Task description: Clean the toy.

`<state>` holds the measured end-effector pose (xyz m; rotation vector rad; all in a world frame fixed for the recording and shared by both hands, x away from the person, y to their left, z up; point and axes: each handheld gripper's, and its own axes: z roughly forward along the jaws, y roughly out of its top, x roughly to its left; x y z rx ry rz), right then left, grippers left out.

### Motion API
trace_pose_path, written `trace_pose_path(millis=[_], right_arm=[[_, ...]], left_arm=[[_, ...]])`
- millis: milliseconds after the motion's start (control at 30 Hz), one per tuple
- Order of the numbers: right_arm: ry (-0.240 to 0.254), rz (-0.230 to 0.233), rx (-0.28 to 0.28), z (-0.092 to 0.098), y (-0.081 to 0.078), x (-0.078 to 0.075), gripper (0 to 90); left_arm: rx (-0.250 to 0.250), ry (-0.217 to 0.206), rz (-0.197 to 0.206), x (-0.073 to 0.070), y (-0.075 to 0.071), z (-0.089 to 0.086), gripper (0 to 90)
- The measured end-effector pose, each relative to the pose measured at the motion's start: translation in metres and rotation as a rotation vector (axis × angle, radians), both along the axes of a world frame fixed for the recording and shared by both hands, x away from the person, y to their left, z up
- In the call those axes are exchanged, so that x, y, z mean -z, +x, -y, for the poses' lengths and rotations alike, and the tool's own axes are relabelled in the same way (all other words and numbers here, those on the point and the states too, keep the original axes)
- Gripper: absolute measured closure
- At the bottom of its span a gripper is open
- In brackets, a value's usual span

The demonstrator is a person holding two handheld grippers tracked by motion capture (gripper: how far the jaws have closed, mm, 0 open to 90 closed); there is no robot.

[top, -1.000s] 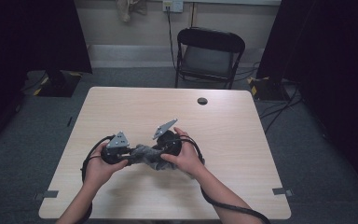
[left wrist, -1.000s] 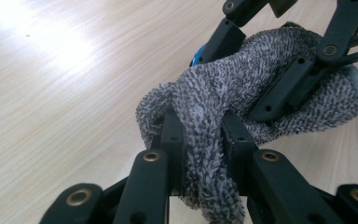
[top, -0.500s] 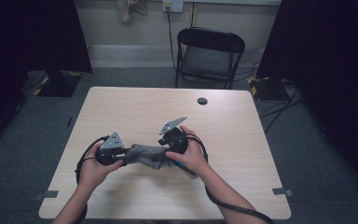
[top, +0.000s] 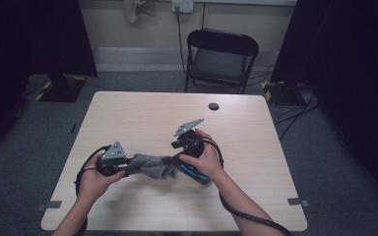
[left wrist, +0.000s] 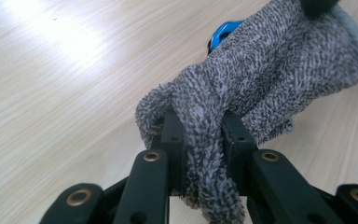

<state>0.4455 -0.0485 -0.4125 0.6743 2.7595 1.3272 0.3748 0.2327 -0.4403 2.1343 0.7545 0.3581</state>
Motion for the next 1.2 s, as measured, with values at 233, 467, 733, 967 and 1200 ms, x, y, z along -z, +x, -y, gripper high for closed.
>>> trace_pose_path(millis=[233,467,733,967,1200], right_arm=[[0.010,0.005,0.039,0.024,0.004,-0.004,22.5],[-0.030,0.004,0.106,0.061,0.009,0.003,21.2],[-0.087,-0.011,0.162,0.096,0.010,0.019,19.9],[-0.124,-0.003,0.212,0.122,0.009,0.031,20.1],[-0.134,-0.023,0.259,0.144,0.007,0.041,20.4]], left_arm=[[-0.038,0.023,-0.007,0.006,-0.005,-0.017,74.9],[-0.072,0.020,-0.014,0.014,-0.011,-0.032,74.9],[-0.097,0.031,-0.031,0.022,-0.018,-0.044,74.6],[-0.089,0.035,-0.061,0.032,-0.023,-0.045,73.8],[-0.069,0.014,-0.078,0.034,-0.025,-0.044,69.4]])
